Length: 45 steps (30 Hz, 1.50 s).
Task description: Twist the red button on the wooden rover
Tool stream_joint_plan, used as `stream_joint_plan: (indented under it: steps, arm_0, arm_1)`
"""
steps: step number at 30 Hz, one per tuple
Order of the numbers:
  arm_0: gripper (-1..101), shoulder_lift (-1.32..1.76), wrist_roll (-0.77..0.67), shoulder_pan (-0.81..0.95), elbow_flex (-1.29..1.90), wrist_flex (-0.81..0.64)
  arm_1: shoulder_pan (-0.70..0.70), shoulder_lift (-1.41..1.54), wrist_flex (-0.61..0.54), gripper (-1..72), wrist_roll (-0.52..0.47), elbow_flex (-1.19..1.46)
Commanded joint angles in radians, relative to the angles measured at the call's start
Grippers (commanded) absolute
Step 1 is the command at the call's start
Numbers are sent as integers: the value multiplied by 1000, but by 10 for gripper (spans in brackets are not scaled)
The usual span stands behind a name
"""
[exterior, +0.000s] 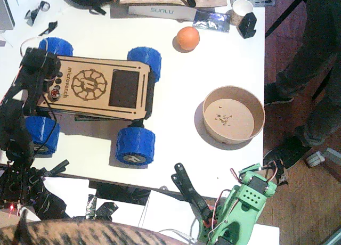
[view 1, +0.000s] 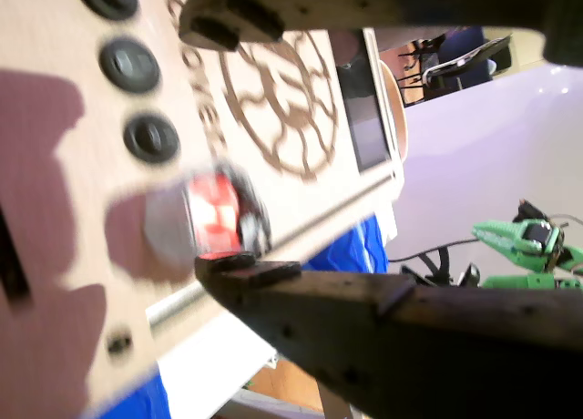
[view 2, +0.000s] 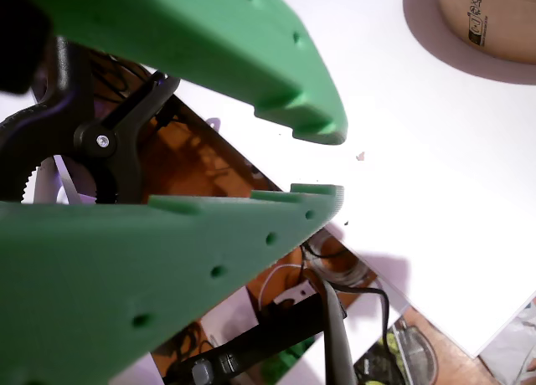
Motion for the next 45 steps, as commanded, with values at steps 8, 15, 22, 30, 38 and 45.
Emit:
stream_joint_plan:
  steps: [8, 15, 22, 30, 38, 45]
  arm_0:
    - [255, -92, -15, 21, -149, 107]
    - [245, -81, -107, 52, -141, 192]
    - [237, -23, -120, 77, -109, 215]
    - [264, 126, -120, 78, 141, 26]
    - [290, 43, -103, 64, 141, -40]
    - [288, -20, -103, 63, 92, -32]
  arm_1:
    - [2, 2, 6, 25, -9, -5]
    - [2, 2, 6, 25, -9, -5]
    - [2, 2, 6, 25, -9, -5]
    - [2, 2, 6, 25, -9, -5]
    - [2, 2, 6, 25, -9, -5]
    - [2, 2, 6, 25, -9, -5]
